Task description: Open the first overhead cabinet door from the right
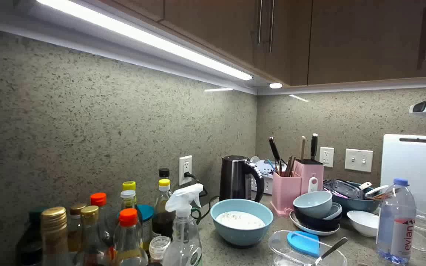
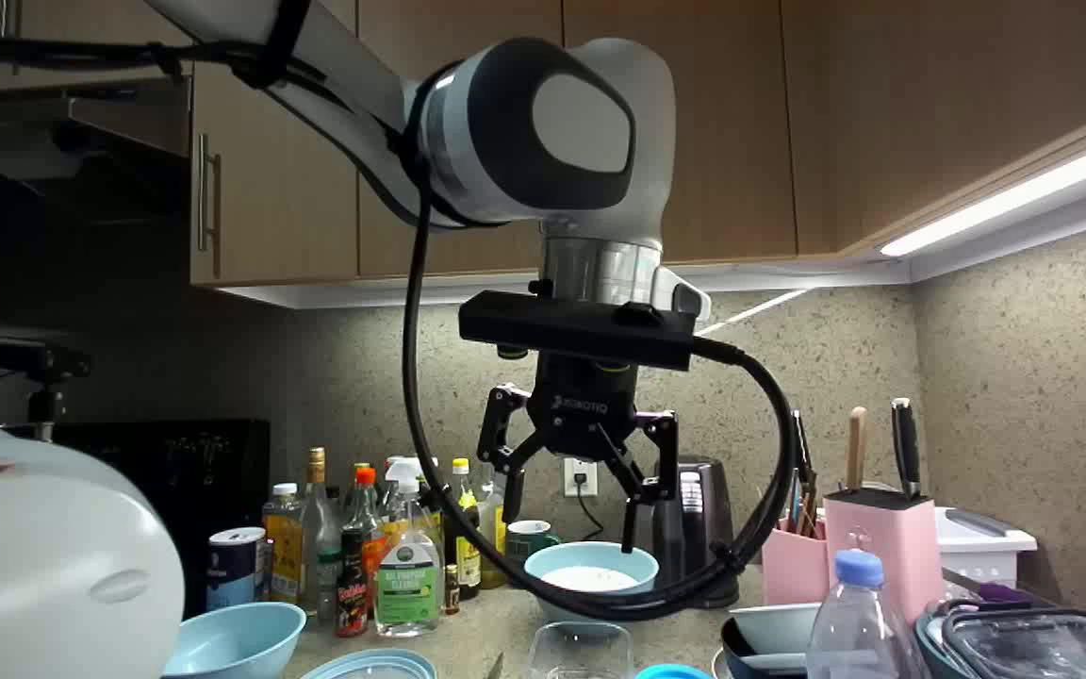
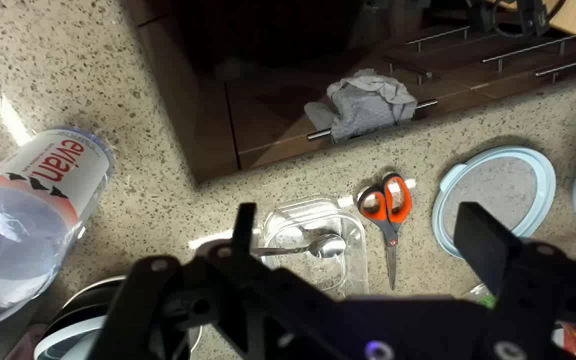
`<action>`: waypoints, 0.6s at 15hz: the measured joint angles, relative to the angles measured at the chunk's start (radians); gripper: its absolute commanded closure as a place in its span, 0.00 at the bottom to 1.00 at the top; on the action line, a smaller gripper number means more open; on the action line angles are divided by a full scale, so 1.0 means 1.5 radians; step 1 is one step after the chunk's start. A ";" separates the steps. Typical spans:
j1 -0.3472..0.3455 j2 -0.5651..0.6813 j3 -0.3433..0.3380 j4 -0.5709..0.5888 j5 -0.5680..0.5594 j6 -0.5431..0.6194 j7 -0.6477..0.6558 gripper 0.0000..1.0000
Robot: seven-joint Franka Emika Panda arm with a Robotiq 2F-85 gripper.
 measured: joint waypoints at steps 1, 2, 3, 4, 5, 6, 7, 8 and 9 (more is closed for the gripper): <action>0.000 0.000 0.000 0.000 0.000 0.000 0.000 0.00; 0.000 0.000 0.000 0.000 0.000 0.000 0.000 0.00; 0.000 0.000 0.000 0.000 0.000 0.000 0.000 0.00; 0.000 0.000 0.000 0.000 0.000 0.000 0.000 0.00; 0.000 0.000 0.000 0.000 0.000 0.000 0.000 0.00; 0.000 0.000 0.000 0.000 0.000 0.000 0.000 0.00; 0.000 0.000 0.000 0.000 0.000 0.000 0.000 0.00; 0.000 0.000 0.001 0.000 0.001 0.000 0.000 0.00; 0.002 0.000 0.006 0.002 0.001 0.000 0.000 0.00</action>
